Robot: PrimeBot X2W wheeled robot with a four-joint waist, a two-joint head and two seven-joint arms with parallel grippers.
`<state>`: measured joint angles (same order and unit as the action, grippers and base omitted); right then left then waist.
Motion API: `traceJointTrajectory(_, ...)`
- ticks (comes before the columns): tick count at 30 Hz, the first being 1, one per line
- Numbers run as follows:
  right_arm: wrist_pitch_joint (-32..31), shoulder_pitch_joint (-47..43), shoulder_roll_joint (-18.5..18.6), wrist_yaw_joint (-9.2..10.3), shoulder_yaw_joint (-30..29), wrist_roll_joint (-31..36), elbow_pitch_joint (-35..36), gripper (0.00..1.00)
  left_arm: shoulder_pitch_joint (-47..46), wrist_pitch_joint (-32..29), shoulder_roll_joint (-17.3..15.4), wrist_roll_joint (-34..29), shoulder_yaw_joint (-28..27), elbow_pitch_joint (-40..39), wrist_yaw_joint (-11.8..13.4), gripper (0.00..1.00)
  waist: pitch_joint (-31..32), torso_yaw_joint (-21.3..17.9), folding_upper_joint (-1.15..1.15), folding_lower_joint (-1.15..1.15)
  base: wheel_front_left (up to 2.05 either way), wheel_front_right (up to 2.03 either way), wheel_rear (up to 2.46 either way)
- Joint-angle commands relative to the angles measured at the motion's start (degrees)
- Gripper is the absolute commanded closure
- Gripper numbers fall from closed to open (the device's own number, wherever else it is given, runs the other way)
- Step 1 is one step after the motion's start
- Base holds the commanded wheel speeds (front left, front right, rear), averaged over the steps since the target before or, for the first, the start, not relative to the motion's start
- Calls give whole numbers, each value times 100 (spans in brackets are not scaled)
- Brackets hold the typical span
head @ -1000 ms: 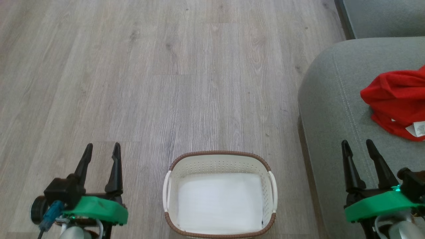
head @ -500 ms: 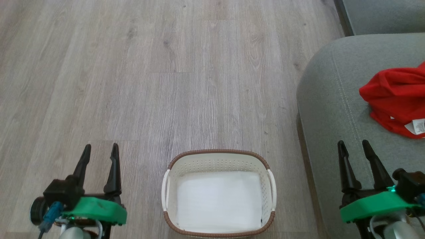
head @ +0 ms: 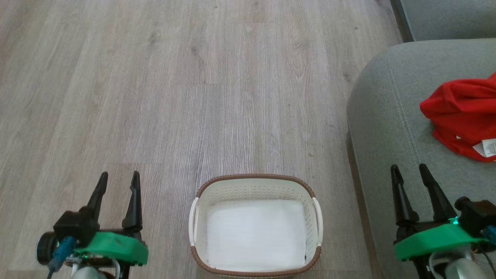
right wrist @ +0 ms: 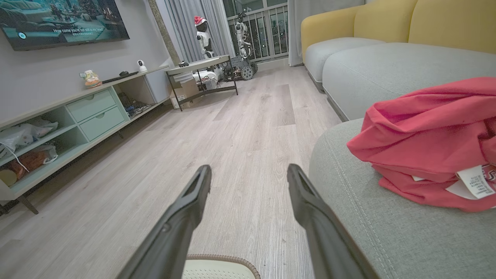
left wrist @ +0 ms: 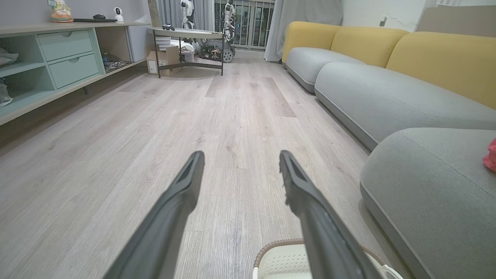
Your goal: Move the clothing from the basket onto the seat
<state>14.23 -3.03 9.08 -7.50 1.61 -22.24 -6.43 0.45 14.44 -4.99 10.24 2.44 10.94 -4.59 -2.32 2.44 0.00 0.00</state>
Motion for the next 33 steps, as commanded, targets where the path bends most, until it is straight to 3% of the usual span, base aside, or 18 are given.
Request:
traceJointTrajectory(1,76,211,51,1,114,1,178,0,-235,56,-11,-47,-256,-162,-14,0,2,0,0,0,0,0,0)
traceJointTrajectory(2,76,214,51,1,117,-4,174,0,-231,56,-1,-47,-262,-152,-29,0,4,-2,0,0,0,0,0)
traceJointTrajectory(3,0,2,-1,0,8,-1,-4,100,-1,0,15,1,-31,16,-5,100,2,-2,0,0,0,0,0)
traceJointTrajectory(7,-12,-70,-25,-1,81,-2,-379,100,109,-29,37,12,22,372,-12,100,3,-3,0,0,0,0,0)
traceJointTrajectory(33,-390,131,-104,-1,-42,-1507,-454,100,-54,-462,73,1709,-172,363,-70,100,47,-53,0,0,0,0,0)
